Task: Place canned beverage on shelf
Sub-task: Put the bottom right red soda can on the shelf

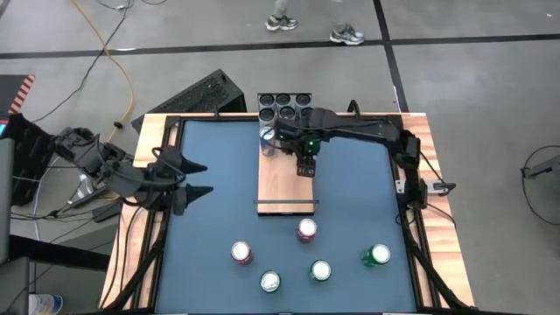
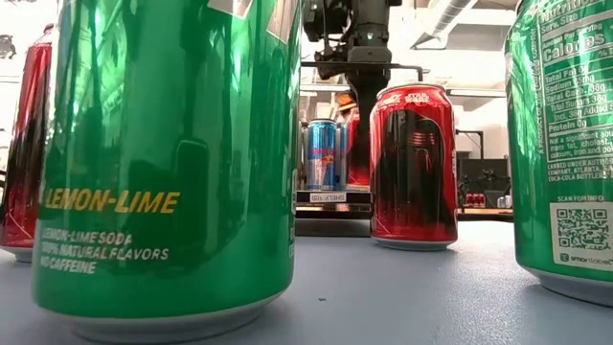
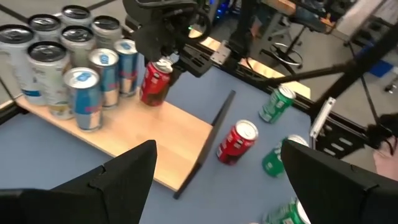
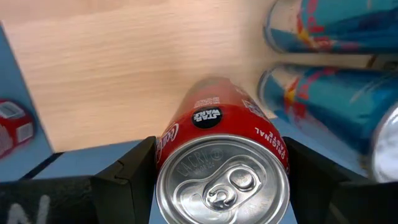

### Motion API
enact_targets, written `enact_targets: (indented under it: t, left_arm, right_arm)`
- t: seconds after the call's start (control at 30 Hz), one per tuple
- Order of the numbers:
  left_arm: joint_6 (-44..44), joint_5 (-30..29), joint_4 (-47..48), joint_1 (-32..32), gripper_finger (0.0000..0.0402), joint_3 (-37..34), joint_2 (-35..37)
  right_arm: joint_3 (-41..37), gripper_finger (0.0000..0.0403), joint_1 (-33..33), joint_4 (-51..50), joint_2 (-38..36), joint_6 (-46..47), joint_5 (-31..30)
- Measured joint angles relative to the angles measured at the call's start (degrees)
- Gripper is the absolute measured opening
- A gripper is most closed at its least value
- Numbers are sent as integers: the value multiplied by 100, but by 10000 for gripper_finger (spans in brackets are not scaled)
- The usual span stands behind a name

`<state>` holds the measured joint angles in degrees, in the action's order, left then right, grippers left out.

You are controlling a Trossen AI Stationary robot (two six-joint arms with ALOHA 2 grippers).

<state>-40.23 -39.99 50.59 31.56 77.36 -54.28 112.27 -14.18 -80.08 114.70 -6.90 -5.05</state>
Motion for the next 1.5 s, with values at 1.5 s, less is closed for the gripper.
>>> enact_targets:
  t: [1.5]
  left_arm:
    - [162, 22, 15, -474, 330, 0, -4]
  right_arm:
    - [-2, 266, -362, 373, 80, -865, 413]
